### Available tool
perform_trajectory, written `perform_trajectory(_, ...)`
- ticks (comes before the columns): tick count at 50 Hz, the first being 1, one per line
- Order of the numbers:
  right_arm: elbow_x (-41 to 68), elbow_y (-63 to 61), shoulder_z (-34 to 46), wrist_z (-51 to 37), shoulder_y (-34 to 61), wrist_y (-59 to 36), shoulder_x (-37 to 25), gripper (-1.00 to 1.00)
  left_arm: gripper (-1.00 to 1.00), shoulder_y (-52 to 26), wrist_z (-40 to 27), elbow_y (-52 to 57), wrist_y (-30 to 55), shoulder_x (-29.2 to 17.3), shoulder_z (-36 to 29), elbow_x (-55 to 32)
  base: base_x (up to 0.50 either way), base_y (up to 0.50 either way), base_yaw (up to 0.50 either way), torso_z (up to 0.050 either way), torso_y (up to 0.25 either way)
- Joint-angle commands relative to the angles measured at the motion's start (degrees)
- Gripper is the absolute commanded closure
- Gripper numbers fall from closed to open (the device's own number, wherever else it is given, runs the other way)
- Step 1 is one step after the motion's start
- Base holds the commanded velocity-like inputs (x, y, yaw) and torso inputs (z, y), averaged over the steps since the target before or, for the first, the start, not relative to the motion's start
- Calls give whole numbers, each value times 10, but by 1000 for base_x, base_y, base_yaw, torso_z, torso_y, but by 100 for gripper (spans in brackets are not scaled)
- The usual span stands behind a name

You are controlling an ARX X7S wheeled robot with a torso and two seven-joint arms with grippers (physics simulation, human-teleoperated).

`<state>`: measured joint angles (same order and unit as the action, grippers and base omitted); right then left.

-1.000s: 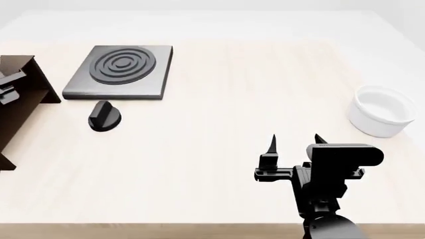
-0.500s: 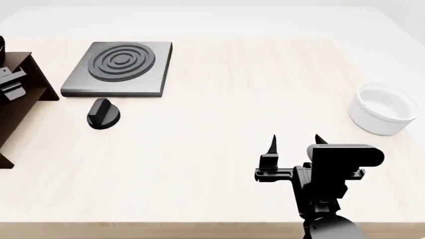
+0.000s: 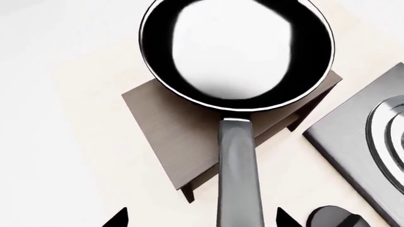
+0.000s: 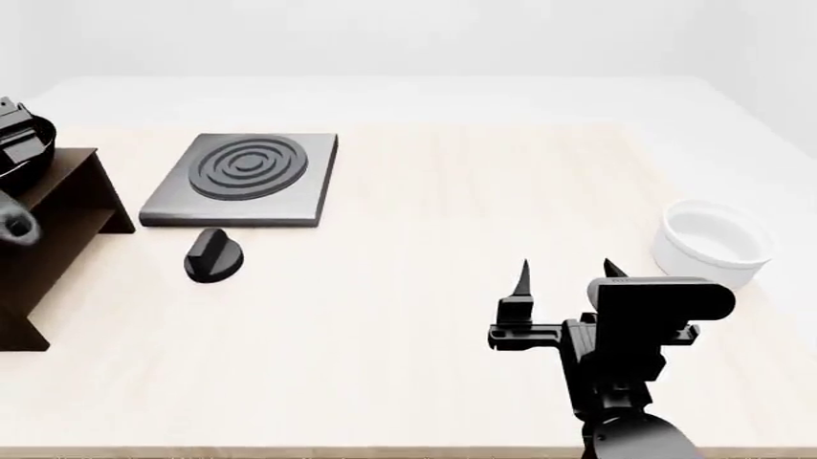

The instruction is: Put the frying pan on top of the cabinet.

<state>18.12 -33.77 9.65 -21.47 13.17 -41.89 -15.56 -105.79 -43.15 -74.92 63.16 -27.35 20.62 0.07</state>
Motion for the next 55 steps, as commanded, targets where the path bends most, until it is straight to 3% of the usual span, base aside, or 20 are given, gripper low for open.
perform_trajectory(1,4,-2,0,-2,-1,1,-2,-100,-100,-3,15,0,-4,2,-10,0,0,0,0,0,250)
perform_trajectory(10,6,-2,1,-4,0,0,-4,-100,-100,-3,32,0,-6,11,-24,2,0,0,0,0,194)
perform_trajectory(15,9,-3,-1,-5,1,0,-5,-100,-100,-16,170,0,-69,52,-91,12,0,0,0,0,0)
perform_trajectory(17,10,-6,-1,-6,0,0,-5,-100,-100,-25,211,2,-113,66,-88,-1,0,0,0,0,0)
perform_trajectory(18,10,-6,-2,-7,0,0,-5,-100,-100,58,264,87,-27,95,-89,-31,0,0,0,0,0)
perform_trajectory(19,10,-6,-2,-7,0,0,-5,-100,-100,103,270,173,59,106,-81,-44,0,0,0,0,0)
perform_trajectory(24,9,-2,2,-8,1,2,-5,-100,-100,249,293,603,267,135,-86,-102,0,0,0,0,0)
perform_trajectory(25,9,-2,3,-8,1,2,-6,-100,-100,271,272,689,268,125,-101,-143,0,0,0,0,0)
perform_trajectory(26,9,-4,3,-9,1,1,-6,-100,-100,298,189,775,268,107,-90,-229,0,0,0,0,0)
perform_trajectory(27,10,-5,2,-9,0,1,-7,-100,-100,317,103,809,268,84,-94,-315,0,0,0,0,0)
perform_trajectory(29,10,-6,2,-10,0,1,-7,-100,-100,361,20,862,268,67,-86,-487,0,0,0,0,0)
perform_trajectory(30,10,-6,3,-10,0,1,-7,-100,-100,396,3,896,267,68,-73,-570,0,0,0,0,0)
perform_trajectory(32,10,-7,5,-10,0,1,-8,-100,-100,432,-19,915,267,68,-51,-644,0,0,0,0,0)
perform_trajectory(42,13,-18,2,-14,-3,0,-12,-100,-100,609,-44,1087,248,77,-2,-855,0,0,0,0,0)
perform_trajectory(55,17,-30,0,-16,-8,7,-15,-100,-100,816,155,1201,102,103,-108,-655,0,0,0,0,0)
